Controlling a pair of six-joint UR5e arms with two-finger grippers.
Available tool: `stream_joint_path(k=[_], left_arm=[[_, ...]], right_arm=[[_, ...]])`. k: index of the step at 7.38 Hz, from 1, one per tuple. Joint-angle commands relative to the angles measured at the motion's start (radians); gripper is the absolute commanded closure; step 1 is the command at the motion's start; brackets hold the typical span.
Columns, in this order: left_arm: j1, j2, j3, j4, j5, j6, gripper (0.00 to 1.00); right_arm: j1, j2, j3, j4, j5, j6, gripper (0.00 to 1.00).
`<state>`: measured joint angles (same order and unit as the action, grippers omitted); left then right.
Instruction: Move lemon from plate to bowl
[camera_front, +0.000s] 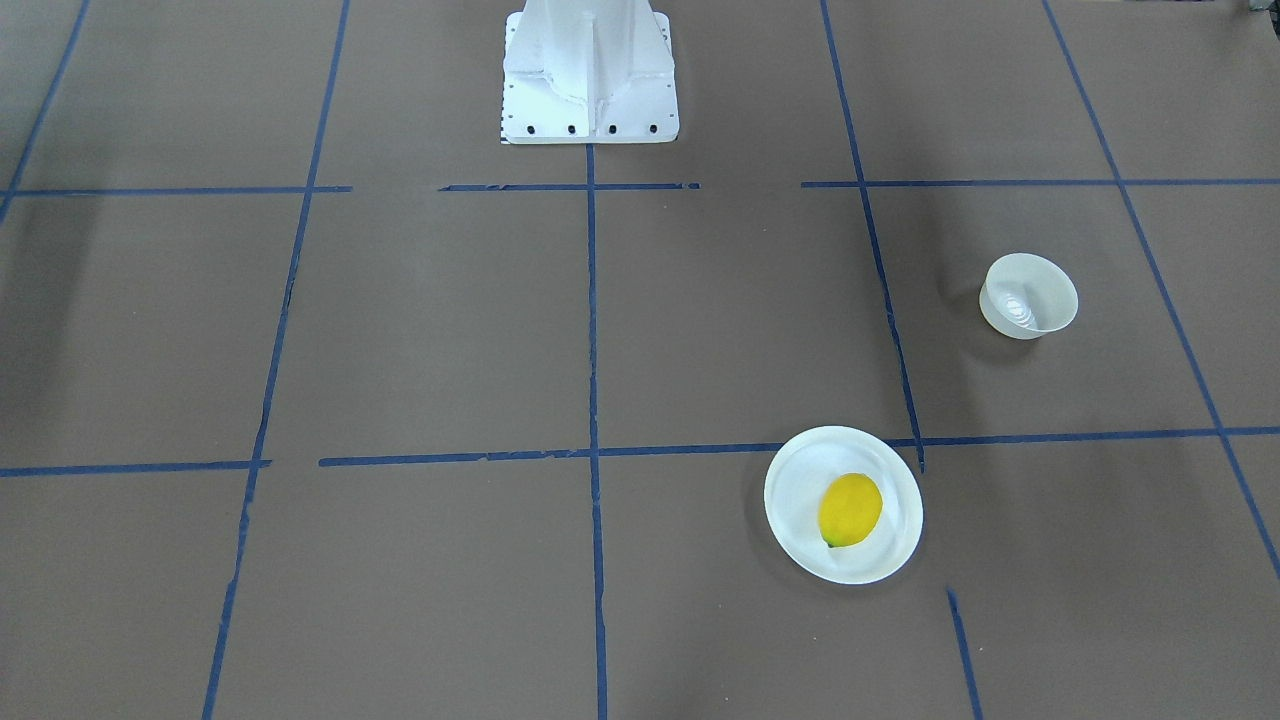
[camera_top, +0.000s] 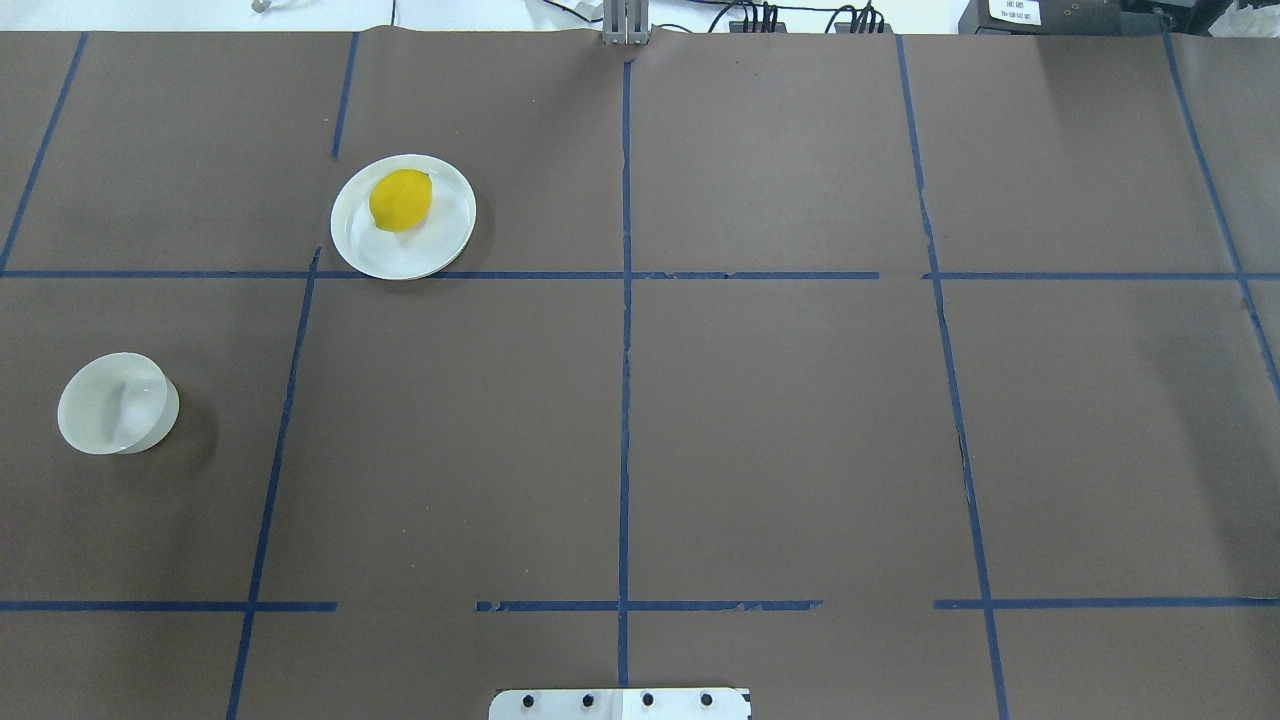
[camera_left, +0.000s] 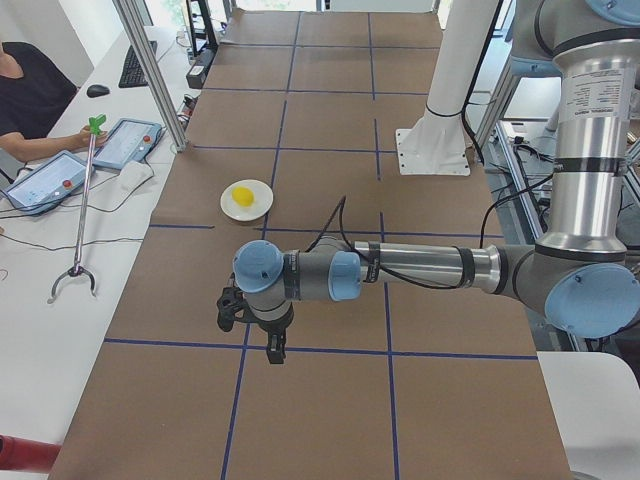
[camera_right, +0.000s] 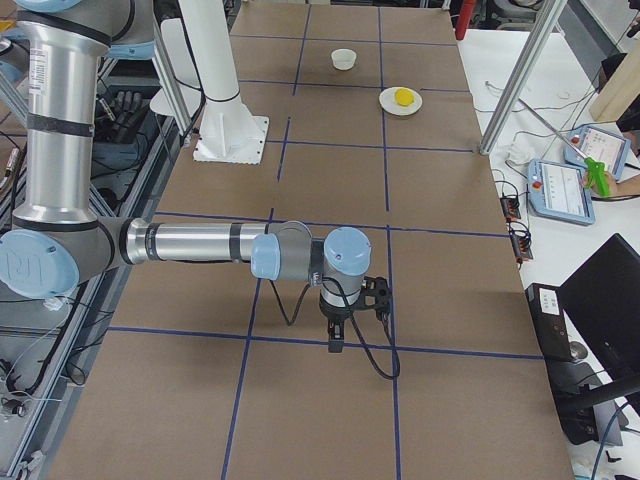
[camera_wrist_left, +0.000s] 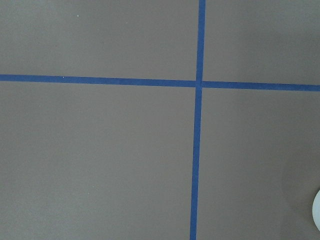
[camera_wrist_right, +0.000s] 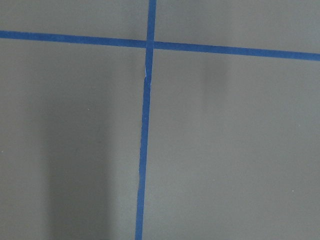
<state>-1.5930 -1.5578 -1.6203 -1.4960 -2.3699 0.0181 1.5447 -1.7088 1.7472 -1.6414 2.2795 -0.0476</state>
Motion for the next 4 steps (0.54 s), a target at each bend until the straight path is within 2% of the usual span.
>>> stream_joint_path(k=[1, 4], left_arm=[[0.004, 0.011, 0.008, -0.018, -0.005, 0.012, 0.00], [0.011, -0.057, -0.003, -0.030, -0.012, 0.002, 0.00]], right_arm=[[0.000, 0.000, 0.000, 0.000, 0.000, 0.000, 0.00], [0.000, 0.000, 0.000, 0.000, 0.000, 0.000, 0.00]])
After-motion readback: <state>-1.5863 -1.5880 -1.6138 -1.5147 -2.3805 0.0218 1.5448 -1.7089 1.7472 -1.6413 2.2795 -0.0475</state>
